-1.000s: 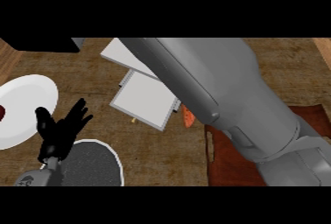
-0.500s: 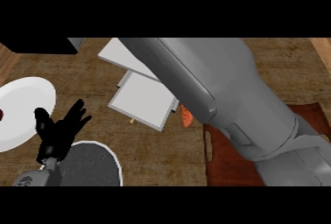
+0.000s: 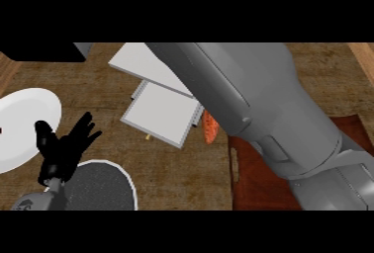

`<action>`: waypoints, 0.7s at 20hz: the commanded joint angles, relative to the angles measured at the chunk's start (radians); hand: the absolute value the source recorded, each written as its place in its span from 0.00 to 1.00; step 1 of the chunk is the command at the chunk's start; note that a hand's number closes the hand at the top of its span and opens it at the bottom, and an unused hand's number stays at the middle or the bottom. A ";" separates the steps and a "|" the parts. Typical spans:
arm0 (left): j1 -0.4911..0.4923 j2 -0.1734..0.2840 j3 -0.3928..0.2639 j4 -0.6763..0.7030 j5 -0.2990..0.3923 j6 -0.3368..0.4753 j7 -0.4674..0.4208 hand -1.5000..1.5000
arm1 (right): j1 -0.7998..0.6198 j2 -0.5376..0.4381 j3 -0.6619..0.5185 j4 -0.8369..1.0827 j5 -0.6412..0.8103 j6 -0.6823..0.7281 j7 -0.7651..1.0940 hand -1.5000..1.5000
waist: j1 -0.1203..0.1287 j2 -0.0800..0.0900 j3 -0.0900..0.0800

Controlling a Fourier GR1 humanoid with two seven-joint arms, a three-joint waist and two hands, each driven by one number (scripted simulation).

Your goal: Pick the can from the tray and place it in the tiered shelf

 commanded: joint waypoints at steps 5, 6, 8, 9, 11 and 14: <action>0.022 0.002 -0.001 -0.001 -0.008 0.002 0.012 0.50 | -0.009 0.011 -0.125 -0.075 0.023 -0.302 0.132 0.00 | -0.005 0.000 -0.003; 0.029 -0.020 -0.020 -0.017 -0.004 0.000 0.015 0.50 | 0.037 0.011 -0.132 -0.088 0.009 -0.344 0.099 0.00 | -0.003 0.001 -0.003; 0.016 -0.004 0.002 0.018 0.005 -0.011 0.009 0.50 | 0.013 0.011 -0.157 -0.112 0.030 -0.380 0.119 0.00 | -0.012 0.000 -0.004; 0.034 -0.022 -0.010 -0.006 -0.002 0.011 0.028 0.50 | 0.021 0.011 -0.174 -0.131 0.050 -0.411 0.136 0.00 | -0.019 -0.007 -0.002; 0.082 -0.035 -0.009 0.012 -0.017 0.017 -0.035 0.50 | 0.013 -0.007 -0.186 -0.128 0.117 -0.439 0.148 0.00 | -0.023 -0.008 -0.004; 0.052 -0.031 -0.008 0.030 -0.021 0.018 -0.023 0.50 | -0.010 -0.022 -0.190 -0.135 0.228 -0.431 0.205 0.00 | -0.045 -0.012 -0.005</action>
